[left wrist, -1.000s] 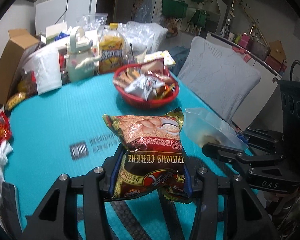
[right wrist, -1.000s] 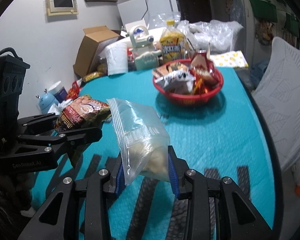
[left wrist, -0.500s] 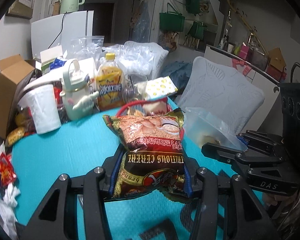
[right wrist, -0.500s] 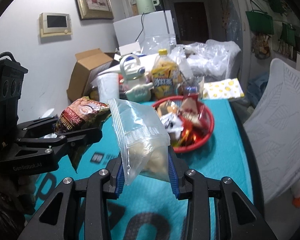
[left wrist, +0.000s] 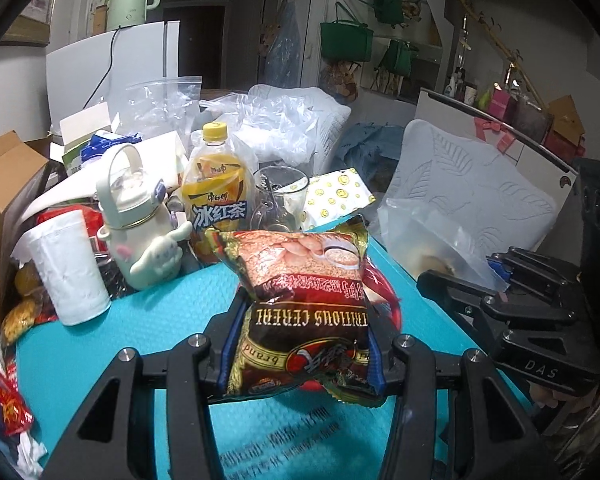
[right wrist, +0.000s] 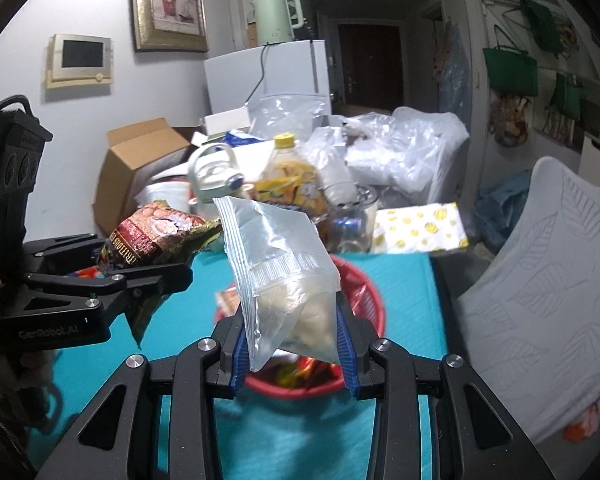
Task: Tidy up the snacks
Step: 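Carry both held packets over the red basket, then lower both packets into the basket and open both tools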
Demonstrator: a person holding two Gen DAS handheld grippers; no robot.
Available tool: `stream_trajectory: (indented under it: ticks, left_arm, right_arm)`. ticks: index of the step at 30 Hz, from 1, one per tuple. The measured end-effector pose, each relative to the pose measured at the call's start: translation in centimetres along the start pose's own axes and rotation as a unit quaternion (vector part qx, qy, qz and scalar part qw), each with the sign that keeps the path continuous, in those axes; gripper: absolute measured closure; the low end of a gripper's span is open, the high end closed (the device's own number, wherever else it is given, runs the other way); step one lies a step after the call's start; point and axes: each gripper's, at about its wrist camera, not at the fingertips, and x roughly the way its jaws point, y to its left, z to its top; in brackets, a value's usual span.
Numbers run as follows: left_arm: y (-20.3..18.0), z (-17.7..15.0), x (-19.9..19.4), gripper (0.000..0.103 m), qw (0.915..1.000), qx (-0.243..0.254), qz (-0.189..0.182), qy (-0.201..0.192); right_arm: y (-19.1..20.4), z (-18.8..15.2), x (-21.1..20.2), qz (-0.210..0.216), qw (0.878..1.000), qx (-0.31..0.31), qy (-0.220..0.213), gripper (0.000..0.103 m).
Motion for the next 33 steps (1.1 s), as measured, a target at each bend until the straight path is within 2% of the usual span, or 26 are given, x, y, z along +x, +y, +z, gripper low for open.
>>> stream_trajectory:
  ticks: [7, 21, 28, 30, 33]
  left_arm:
    - [0.3, 0.3, 3.5, 0.055, 0.9998, 0.004, 0.01, 0.017]
    - [0.9, -1.1, 9.7, 0.055, 0.9965, 0.002, 0.013, 0.082]
    - [1.3, -1.1, 10.2, 0.055, 0.9962, -0.006, 0.006, 0.086]
    - [1.4, -1.1, 10.0, 0.055, 0.9967, -0.007, -0.003, 0.081]
    - [1.2, -1.1, 9.8, 0.055, 0.9971, 0.003, -0.005, 0.076]
  right_arm:
    - [-1.2, 0.1, 2.9, -0.02, 1.0, -0.008, 0.006, 0.067]
    - [-1.2, -1.5, 8.1, -0.002, 0.999, -0.019, 0.047, 0.067]
    - [-1.2, -1.9, 9.2, 0.016, 0.998, -0.013, 0.061, 0.067]
    - [-1.3, -1.8, 9.1, 0.019, 0.998, -0.007, 0.063, 0.066]
    - [-1.6, -1.6, 8.5, 0.023, 0.998, 0.003, 0.062, 0.053]
